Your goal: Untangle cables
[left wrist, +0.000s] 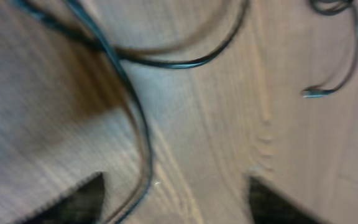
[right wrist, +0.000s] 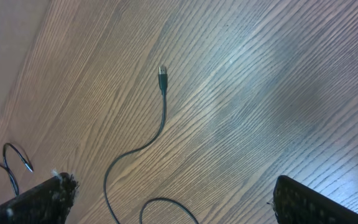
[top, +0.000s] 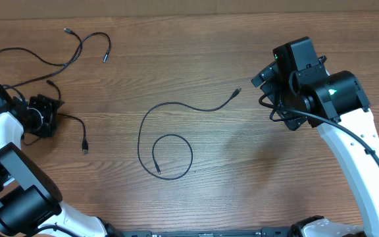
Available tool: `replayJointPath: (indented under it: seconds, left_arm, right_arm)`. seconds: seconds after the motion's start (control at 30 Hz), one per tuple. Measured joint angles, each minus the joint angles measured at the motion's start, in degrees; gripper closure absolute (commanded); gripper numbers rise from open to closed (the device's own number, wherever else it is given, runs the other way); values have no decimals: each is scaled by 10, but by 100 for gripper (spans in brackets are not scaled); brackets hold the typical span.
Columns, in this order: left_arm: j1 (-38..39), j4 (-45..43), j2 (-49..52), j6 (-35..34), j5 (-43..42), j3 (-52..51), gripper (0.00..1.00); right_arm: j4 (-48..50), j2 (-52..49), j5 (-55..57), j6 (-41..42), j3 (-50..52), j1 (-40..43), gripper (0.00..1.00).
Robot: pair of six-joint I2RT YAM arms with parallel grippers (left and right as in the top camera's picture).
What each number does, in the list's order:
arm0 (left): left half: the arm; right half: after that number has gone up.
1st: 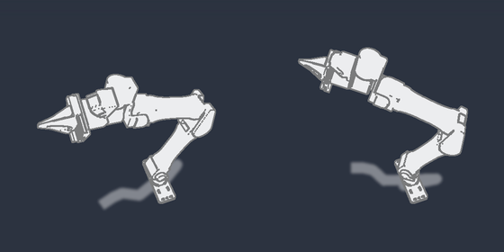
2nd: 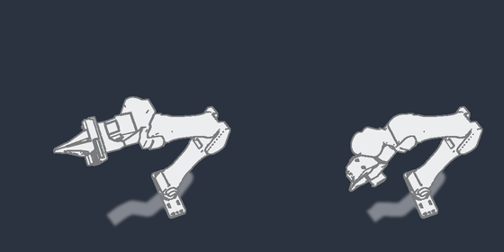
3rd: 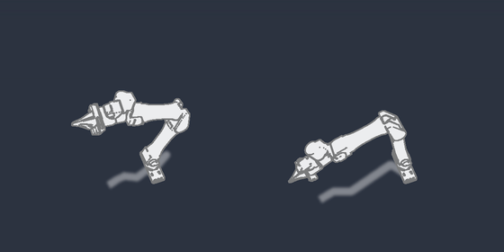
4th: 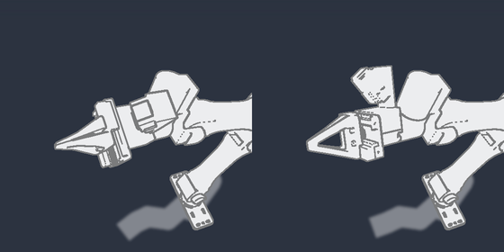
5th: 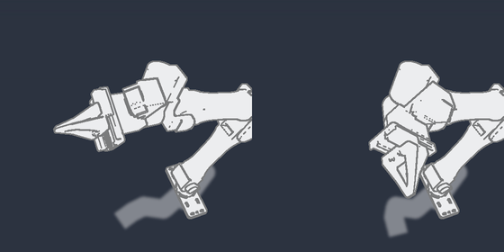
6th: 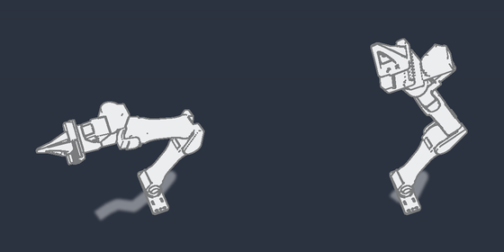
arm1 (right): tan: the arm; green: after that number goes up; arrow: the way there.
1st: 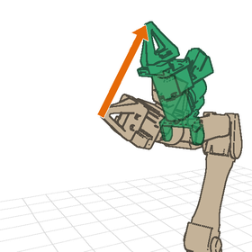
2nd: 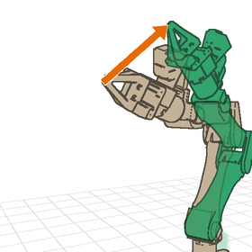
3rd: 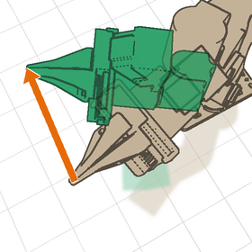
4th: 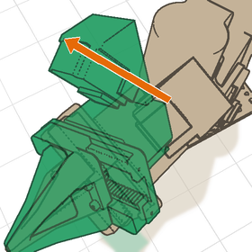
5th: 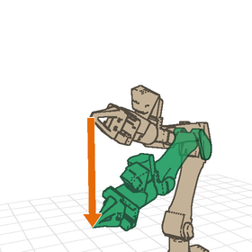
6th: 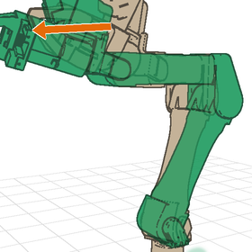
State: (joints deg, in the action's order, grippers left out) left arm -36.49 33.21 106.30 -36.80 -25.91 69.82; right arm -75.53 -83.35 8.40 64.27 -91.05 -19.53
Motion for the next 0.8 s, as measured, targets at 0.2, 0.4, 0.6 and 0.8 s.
replayJointPath:
  seconds: [0.2,0.4,0.6,0.8]
  left_arm:
    - [0,33,0,68,14,0,2]
    - [13,39,0,186,-131,0,0]
    - [117,116,0,281,-137,2,0]
    - [274,167,0,292,27,2,2]
  right_arm:
    - [0,0,0,0,0,0,0]
    - [0,0,0,0,0,0,0]
    - [0,0,0,0,0,0,0]
    - [0,0,0,0,0,0,0]
